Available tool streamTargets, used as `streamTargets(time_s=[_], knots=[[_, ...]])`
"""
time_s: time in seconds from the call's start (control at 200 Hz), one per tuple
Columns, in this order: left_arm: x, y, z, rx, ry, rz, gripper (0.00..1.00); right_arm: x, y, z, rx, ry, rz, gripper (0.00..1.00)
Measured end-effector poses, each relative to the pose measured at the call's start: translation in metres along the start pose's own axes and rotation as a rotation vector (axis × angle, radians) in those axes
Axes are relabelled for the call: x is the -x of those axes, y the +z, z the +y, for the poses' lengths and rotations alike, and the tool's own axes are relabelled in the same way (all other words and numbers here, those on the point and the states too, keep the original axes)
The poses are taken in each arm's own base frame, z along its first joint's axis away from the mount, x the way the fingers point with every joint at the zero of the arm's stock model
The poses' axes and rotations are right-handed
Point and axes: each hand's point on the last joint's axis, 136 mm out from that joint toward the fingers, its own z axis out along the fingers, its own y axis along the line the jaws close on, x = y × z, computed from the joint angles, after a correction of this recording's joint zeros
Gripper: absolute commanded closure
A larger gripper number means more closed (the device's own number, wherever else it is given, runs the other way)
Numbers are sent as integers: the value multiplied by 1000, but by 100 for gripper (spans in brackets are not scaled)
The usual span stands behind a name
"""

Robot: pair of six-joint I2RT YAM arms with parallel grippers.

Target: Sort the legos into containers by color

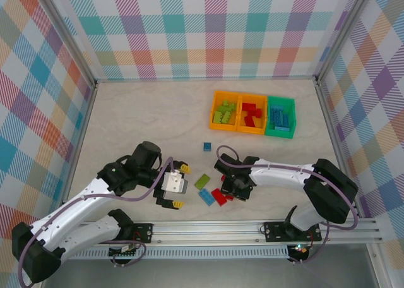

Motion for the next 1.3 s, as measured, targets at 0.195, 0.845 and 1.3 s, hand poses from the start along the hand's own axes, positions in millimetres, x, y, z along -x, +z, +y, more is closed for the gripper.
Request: streamTargets(time_s=[0.195, 0.845, 1.3], knots=[[4, 0, 4, 12, 18, -19, 0, 0, 0, -5, -13, 20, -7, 68], [16, 6, 64, 185, -305, -95, 0, 249, -159, -1, 90, -16, -551, 71], [4, -4, 105, 347, -537, -30, 0, 371, -98, 25, -5, -109, -480, 41]])
